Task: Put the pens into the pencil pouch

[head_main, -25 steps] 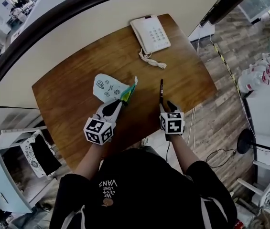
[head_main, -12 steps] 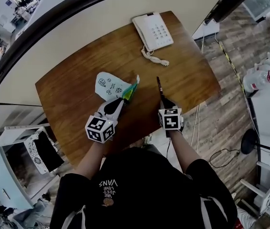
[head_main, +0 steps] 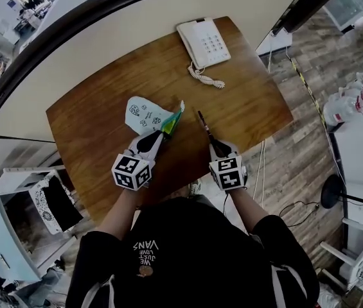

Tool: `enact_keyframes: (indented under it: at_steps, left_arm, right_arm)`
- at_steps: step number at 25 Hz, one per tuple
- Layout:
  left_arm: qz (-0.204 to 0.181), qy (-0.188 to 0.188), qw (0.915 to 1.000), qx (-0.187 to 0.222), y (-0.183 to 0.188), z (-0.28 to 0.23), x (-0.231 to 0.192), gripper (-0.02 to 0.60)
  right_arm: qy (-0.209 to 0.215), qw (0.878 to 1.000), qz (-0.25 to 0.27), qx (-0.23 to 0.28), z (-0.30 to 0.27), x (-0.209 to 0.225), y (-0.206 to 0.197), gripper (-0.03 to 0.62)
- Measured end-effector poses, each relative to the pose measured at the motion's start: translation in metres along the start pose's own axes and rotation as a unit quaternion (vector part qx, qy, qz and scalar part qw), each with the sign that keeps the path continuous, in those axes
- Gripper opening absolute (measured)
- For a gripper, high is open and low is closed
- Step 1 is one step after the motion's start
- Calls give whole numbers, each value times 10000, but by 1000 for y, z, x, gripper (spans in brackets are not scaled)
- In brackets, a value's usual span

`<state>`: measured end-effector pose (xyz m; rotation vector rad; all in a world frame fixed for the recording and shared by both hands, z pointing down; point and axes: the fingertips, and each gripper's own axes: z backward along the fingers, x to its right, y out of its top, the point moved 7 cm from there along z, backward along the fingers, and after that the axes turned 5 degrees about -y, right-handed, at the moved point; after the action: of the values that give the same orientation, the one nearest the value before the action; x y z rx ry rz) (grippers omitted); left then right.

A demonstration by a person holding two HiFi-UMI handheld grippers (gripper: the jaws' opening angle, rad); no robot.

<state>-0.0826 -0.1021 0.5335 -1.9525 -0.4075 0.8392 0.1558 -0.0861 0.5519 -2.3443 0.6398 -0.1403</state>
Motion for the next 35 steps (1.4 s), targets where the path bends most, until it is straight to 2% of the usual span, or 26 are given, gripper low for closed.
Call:
enact_keyframes:
  at_steps: [8,16,28,35]
  left_arm:
    - [-68,-44,10000,41,-1,2,1,32]
    - [-157,-155,9998,4,-4,7,2,32]
    - [-53,-510,9987,-3,-11,6,5,32]
    - [99,-735,9972,-4,-15,5,3,32]
  right_arm:
    - [558,9969,537,100,18,-37,6,66]
    - [1063,9883,1091,32,13,-63,18,66]
    - [1247,9797,1572,-51,-25,-79,69,66]
    - [1346,9808,1409,-41,-50,-85,92,66]
